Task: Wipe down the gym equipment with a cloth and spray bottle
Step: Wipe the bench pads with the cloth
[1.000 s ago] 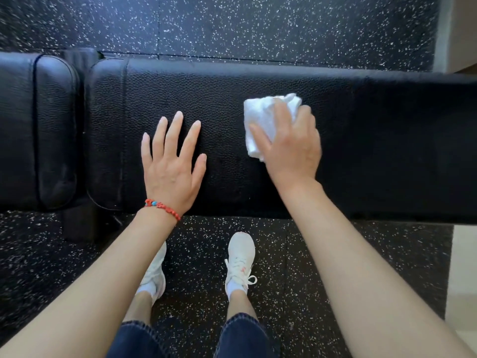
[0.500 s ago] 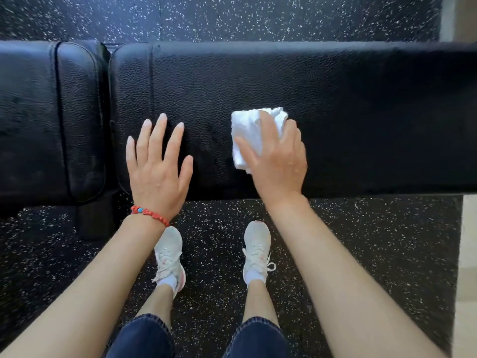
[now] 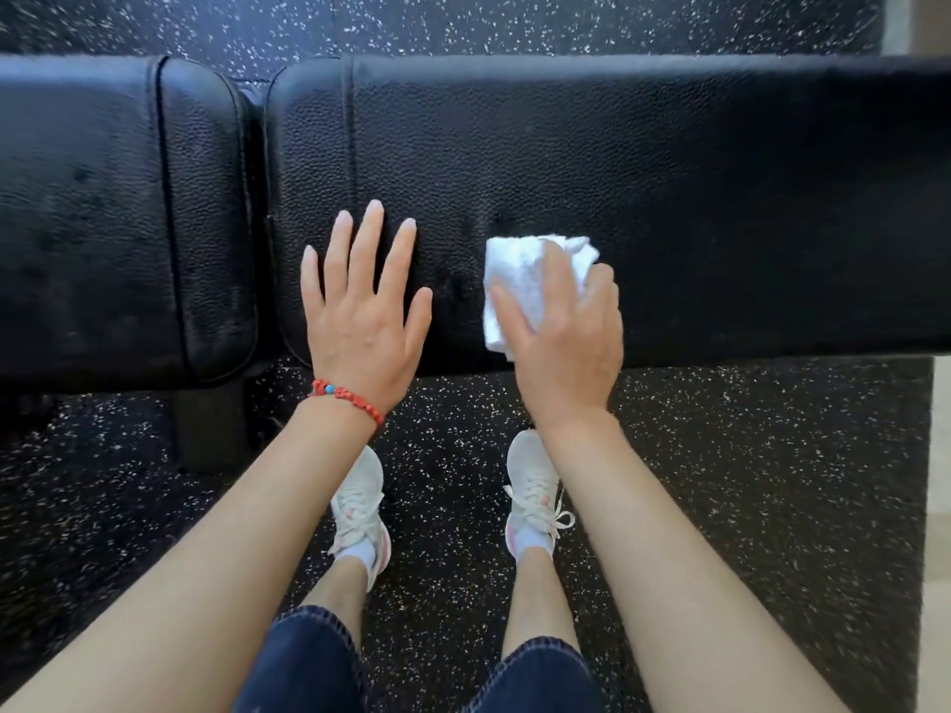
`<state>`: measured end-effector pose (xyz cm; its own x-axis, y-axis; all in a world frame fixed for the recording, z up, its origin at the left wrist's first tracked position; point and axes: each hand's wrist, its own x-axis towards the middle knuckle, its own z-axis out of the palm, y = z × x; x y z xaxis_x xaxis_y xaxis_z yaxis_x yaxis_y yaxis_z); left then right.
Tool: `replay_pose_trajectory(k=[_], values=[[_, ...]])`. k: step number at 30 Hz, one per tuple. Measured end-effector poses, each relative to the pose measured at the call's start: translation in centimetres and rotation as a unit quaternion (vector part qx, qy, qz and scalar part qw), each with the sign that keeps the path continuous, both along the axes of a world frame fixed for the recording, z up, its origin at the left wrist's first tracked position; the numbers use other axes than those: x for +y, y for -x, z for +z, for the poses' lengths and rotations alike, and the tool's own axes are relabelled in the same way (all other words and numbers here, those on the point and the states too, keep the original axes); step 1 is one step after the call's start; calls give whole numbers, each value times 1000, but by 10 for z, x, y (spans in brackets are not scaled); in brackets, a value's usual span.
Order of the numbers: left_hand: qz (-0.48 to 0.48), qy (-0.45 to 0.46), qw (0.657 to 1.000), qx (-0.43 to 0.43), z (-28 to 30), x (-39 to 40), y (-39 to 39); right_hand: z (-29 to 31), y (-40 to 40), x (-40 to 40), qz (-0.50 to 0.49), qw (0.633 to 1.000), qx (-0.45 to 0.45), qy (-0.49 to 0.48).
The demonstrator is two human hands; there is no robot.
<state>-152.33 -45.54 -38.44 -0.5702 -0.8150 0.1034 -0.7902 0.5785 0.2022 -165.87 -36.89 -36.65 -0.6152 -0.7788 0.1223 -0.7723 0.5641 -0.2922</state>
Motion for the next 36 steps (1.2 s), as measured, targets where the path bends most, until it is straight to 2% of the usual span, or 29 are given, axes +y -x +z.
replay_pose_trajectory(k=[2,3,6,9,11,14,18,20,22,24,26,31,36], values=[[-15,-4,1000,5,3,-2,-4,-2,15,9,13,1000,23,-4],[-21,-7,1000,6,5,-2,-7,-1,24,16,-16,1000,21,-8],[-17,-4,1000,8,9,-6,-22,7,43,30,-181,980,-83,-29],[10,-4,1000,15,13,-14,-39,14,29,23,-267,957,-107,-25],[21,0,1000,17,14,-22,-49,13,0,4,-223,969,-110,-18],[20,4,1000,20,12,-35,-61,4,-57,-26,-77,996,-43,3],[2,12,1000,9,7,-52,-73,2,-67,-39,49,998,27,17],[-6,11,1000,1,3,-58,-81,0,-46,-32,41,998,48,13],[-22,14,1000,-14,1,-61,-86,3,-22,-32,-62,998,-6,-3],[-29,18,999,-20,-1,-62,-87,7,-10,-37,-178,981,-81,-10],[-28,15,999,-17,-1,-61,-86,8,-20,-40,-212,973,-87,-9],[-24,16,999,-16,-1,-60,-86,1,-69,-40,-32,999,-15,7],[-24,14,1000,-15,-1,-60,-86,-6,-55,-44,8,999,31,25]])
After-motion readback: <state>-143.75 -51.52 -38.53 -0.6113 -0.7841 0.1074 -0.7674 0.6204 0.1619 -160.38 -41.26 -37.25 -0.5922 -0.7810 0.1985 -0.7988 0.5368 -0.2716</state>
